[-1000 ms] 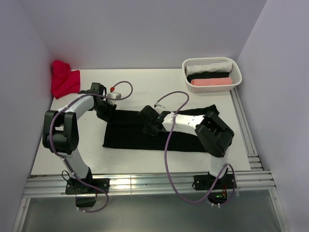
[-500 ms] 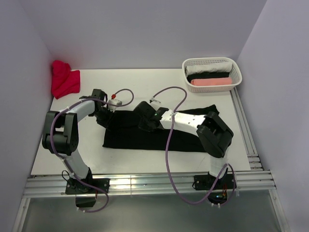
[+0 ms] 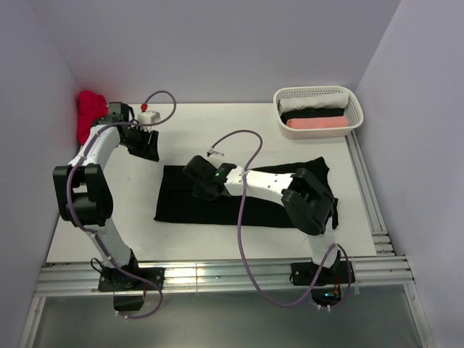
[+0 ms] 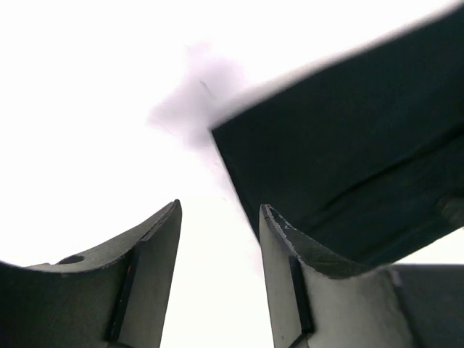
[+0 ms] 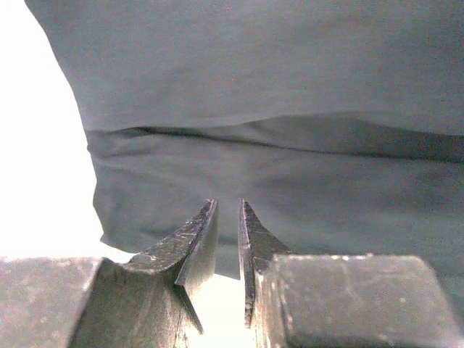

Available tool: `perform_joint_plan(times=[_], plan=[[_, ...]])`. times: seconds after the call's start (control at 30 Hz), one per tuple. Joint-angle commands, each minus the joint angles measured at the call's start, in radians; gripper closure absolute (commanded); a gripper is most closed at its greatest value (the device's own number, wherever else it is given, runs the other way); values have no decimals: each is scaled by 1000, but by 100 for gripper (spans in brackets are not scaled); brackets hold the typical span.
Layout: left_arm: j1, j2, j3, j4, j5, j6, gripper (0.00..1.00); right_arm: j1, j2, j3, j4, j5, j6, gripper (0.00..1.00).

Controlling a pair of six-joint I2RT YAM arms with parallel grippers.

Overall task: Roll the t-shirts
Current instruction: Roll the tshirt

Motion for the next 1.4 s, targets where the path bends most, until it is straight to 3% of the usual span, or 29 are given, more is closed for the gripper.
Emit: perform_joint_plan(times=[0.0,0.17,0.33,0.73,1.0,1.23,1.37], plan=[[42,102,71,-116,151,21,46,44,42,109,-20,30,9,75],[62,222,140,-209,297,96,42,89,177,287,-47,16,14,72],[63,248,109,-188,375,124,40,141,300,485,-116,11,6,63],[63,267,43,-105,344,84,39,216,410,563,-135,7,18,51],[59,256,8,-81,329,87,40,248,490,704,-260,67,-11,45],[49,264,-1,-64,300,63,42,260,558,778,-354,79,-9,44],[40,262,-15,-33,277,35,46,265,578,780,-375,67,-14,49]])
